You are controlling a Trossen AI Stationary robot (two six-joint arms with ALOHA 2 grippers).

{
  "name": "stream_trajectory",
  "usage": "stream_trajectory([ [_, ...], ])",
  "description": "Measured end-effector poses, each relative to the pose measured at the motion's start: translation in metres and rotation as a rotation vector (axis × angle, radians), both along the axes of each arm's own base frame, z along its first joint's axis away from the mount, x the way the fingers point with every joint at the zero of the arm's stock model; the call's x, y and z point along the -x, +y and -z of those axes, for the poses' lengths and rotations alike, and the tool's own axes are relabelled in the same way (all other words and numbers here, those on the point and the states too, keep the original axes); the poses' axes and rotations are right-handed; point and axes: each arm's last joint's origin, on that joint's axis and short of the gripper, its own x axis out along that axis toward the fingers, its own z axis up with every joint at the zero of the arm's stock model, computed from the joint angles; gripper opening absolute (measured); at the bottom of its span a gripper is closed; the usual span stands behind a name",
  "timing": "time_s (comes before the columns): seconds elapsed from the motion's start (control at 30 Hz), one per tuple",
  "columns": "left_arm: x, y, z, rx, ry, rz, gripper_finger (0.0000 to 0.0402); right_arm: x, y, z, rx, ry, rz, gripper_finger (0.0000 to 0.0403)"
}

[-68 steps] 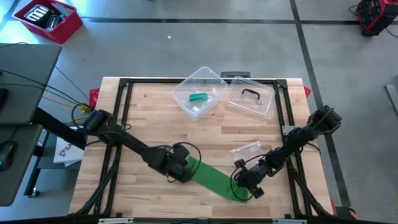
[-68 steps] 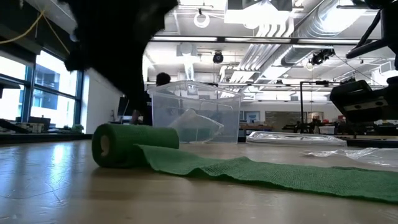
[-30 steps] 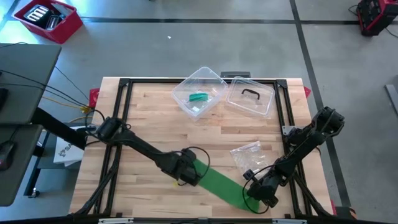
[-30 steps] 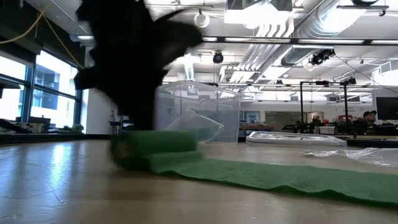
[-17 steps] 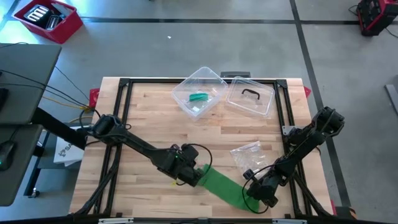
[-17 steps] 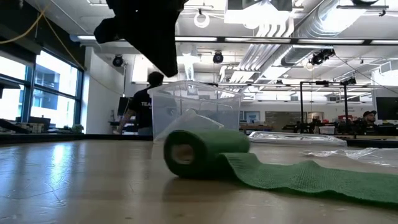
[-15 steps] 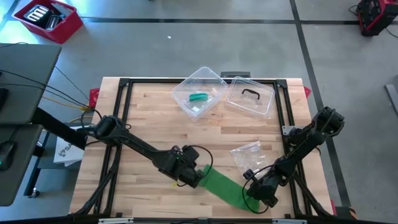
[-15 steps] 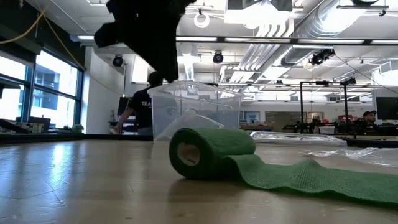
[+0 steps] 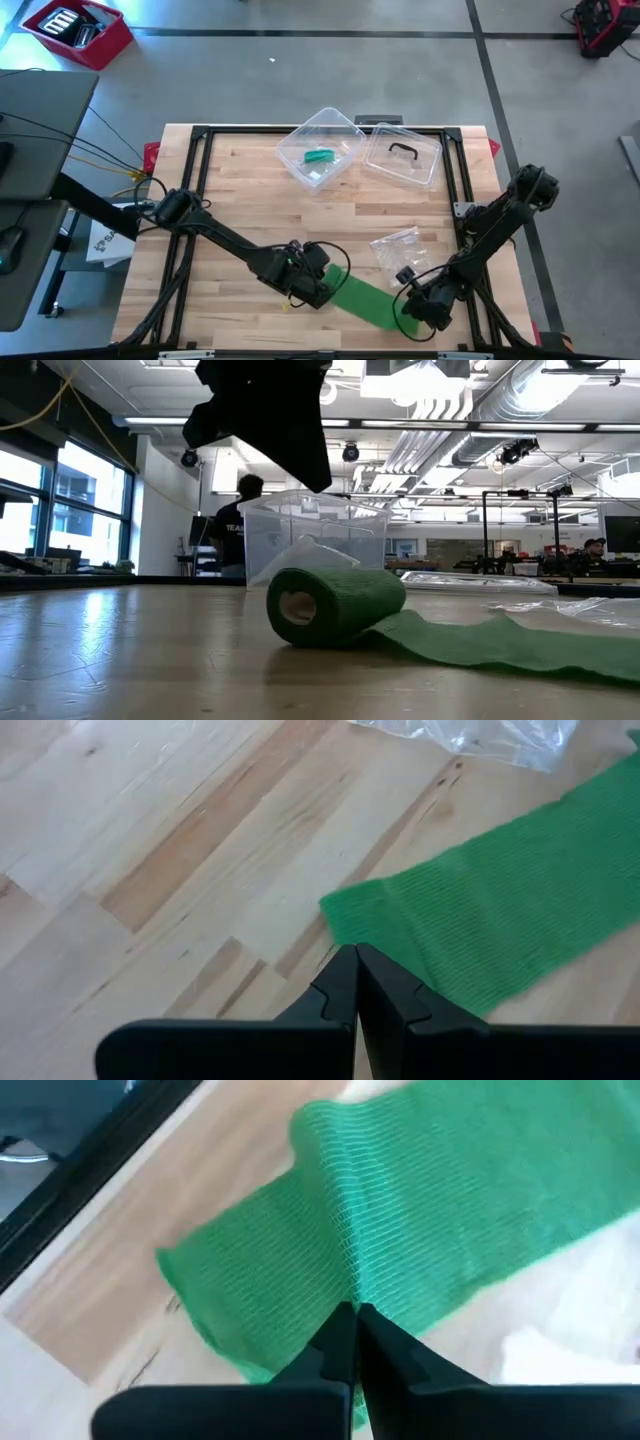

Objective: Roll bandage
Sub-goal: Roll the green bandage

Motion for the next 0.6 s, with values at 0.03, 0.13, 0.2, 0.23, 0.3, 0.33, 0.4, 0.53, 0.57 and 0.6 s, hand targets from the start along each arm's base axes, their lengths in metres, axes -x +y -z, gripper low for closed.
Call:
stream_trajectory([
  [0.03, 0.0, 0.0, 0.0, -0.002, 0.0, 0.0, 0.0, -0.001, 0.001, -0.002, -0.003, 0.008, 0.009, 0.0006],
  [0.13, 0.0, 0.0, 0.0, -0.007, -0.002, -0.002, 0.0, -0.001, 0.004, -0.007, -0.051, 0.048, -0.018, 0.0037],
  [0.2, 0.0, 0.0, 0.0, -0.006, -0.002, -0.002, 0.0, -0.001, 0.006, -0.008, -0.08, 0.076, -0.043, 0.0072],
  [0.23, 0.0, 0.0, 0.0, -0.006, -0.001, -0.001, 0.0, -0.001, 0.008, -0.01, -0.096, 0.087, -0.058, 0.0092],
  [0.3, 0.0, 0.0, 0.0, -0.005, 0.0, -0.001, 0.0, 0.001, 0.009, -0.011, -0.106, 0.115, -0.109, 0.0132],
  [0.33, 0.0, 0.0, 0.0, -0.005, 0.0, -0.001, 0.0, 0.003, 0.01, -0.011, -0.095, 0.128, -0.143, 0.0149],
  [0.4, 0.0, 0.0, 0.0, -0.005, 0.0, 0.0, 0.0, 0.009, 0.014, -0.012, -0.058, 0.122, -0.212, 0.0175],
  [0.53, 0.0, 0.0, 0.0, -0.005, -0.001, -0.001, 0.0, 0.02, 0.021, -0.011, -0.024, 0.086, -0.3, 0.0185],
  [0.57, 0.0, 0.0, 0.0, -0.005, 0.0, -0.001, 0.0, 0.021, 0.022, -0.008, -0.011, 0.077, -0.302, 0.0182],
  [0.6, 0.0, 0.0, 0.0, -0.005, 0.0, -0.001, 0.0, 0.022, 0.022, -0.004, 0.002, 0.071, -0.301, 0.0178],
])
